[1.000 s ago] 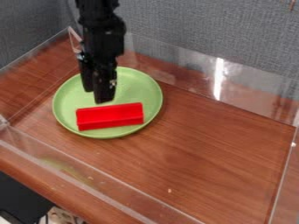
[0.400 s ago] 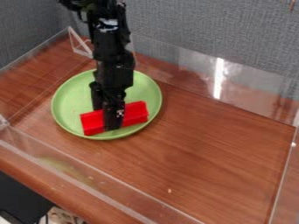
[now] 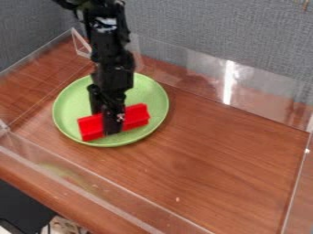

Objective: Move the red object from the green plate to the table

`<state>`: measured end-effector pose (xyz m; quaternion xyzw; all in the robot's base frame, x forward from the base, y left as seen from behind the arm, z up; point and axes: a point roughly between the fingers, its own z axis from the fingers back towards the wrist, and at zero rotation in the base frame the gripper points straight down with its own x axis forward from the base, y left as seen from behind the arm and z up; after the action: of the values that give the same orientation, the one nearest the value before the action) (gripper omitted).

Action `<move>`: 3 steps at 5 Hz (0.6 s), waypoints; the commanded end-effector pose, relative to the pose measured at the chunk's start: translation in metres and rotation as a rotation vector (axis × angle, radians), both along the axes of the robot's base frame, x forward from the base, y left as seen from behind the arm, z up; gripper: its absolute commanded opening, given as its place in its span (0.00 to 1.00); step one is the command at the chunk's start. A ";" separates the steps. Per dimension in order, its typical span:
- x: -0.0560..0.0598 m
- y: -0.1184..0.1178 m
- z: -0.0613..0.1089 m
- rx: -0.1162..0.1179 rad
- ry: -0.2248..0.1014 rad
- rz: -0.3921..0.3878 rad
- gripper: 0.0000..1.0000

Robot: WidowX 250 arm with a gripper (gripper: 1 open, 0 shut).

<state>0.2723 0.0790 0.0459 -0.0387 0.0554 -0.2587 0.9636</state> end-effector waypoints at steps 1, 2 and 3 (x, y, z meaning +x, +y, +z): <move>0.000 0.003 0.033 0.028 -0.094 0.073 0.00; -0.009 -0.007 0.052 0.042 -0.140 0.118 0.00; -0.015 -0.022 0.067 0.043 -0.178 0.144 0.00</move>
<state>0.2539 0.0567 0.1021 -0.0082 -0.0088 -0.1923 0.9813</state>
